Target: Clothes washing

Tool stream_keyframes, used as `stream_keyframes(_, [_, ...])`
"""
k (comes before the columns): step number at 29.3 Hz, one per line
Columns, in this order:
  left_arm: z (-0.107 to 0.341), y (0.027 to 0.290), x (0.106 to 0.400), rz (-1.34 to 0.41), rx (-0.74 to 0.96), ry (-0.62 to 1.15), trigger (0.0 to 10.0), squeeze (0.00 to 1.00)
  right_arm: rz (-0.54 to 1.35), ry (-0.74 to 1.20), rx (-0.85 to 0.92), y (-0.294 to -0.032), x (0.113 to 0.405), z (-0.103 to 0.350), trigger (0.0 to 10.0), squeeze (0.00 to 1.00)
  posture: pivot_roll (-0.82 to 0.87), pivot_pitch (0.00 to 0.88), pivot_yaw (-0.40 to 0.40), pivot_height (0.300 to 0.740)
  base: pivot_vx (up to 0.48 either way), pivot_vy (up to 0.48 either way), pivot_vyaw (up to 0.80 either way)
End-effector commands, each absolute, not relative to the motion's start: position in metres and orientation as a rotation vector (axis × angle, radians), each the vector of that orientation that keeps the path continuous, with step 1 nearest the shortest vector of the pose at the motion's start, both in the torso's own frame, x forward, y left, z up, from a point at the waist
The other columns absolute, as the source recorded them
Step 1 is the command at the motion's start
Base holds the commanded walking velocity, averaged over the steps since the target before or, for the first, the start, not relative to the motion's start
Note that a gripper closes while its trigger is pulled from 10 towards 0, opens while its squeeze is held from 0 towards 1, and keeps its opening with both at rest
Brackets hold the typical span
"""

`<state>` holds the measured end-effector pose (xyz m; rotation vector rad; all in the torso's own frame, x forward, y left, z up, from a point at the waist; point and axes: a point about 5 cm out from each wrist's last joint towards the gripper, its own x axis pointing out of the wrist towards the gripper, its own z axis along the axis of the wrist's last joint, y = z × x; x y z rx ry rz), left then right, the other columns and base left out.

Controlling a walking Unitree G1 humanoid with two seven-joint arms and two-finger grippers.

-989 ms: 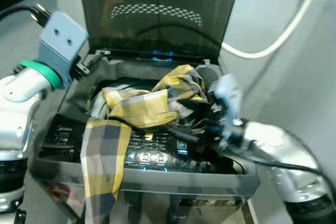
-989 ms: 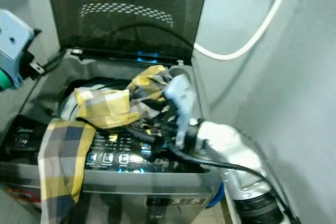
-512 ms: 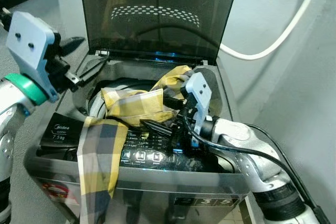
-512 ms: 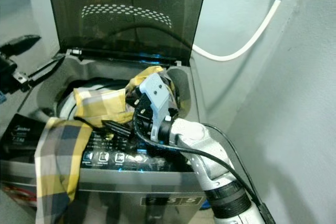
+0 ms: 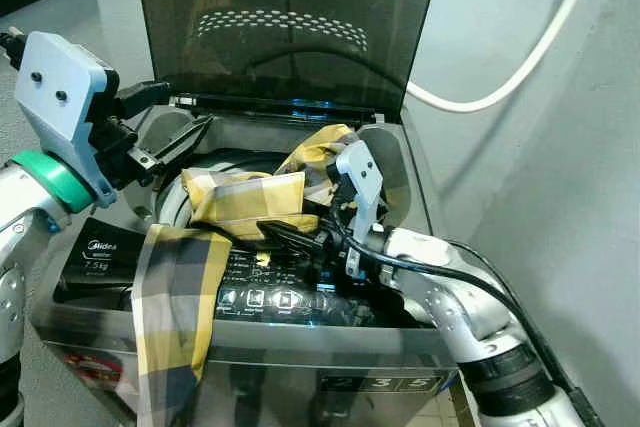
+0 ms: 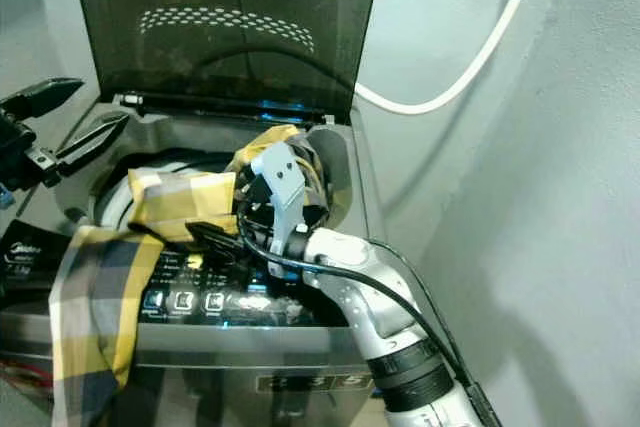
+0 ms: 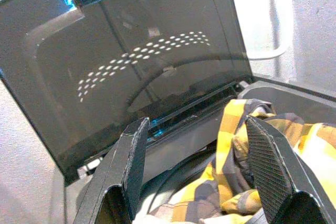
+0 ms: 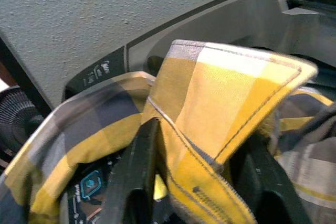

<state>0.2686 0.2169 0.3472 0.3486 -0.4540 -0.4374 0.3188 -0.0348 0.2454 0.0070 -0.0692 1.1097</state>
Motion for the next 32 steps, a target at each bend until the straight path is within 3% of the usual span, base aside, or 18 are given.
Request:
stream_keyframes(1, [0.348,0.217,0.265,-0.439,0.355,-0.454,10.0,0.0,1.096,-0.074,0.009,-0.036,0.321,0.247,0.0,0.0,0.04,0.1,-0.034,0.74,0.0,0.0,0.0])
stream_keyframes(9, [0.346,0.217,0.263,-0.44,0.342,-0.458,10.0,0.0,1.104,-0.083,0.024,-0.029,0.327,0.253,0.0,0.0,0.04,0.103,-0.044,0.74,0.0,0.0,0.0])
stream_keyframes(19, [0.347,0.215,0.26,-0.432,0.317,-0.468,10.0,0.0,0.993,-0.157,0.023,-0.022,0.358,0.281,0.0,0.0,0.03,0.101,-0.052,0.74,0.0,0.0,0.0])
stream_keyframes(21, [0.347,0.215,0.259,-0.427,0.317,-0.47,10.0,0.0,0.794,-0.295,0.025,-0.037,0.379,0.319,0.0,0.0,0.03,0.101,-0.057,0.74,0.0,0.0,0.0])
stream_keyframes(24, [0.347,0.216,0.258,-0.425,0.317,-0.471,10.0,0.0,0.721,-0.349,0.03,-0.044,0.385,0.334,0.0,0.0,0.03,0.101,-0.057,0.74,0.0,0.0,0.0])
stream_keyframes(28, [0.348,0.216,0.256,-0.423,0.319,-0.473,10.0,0.0,0.453,-0.644,0.143,-0.089,0.386,0.411,0.0,0.0,0.04,0.105,-0.058,0.74,0.0,0.0,0.0])
stream_keyframes(32, [0.348,0.215,0.256,-0.431,0.317,-0.47,10.0,0.0,0.402,-0.726,0.161,-0.104,0.382,0.433,0.0,0.0,0.04,0.109,-0.053,0.74,0.0,0.0,0.0])
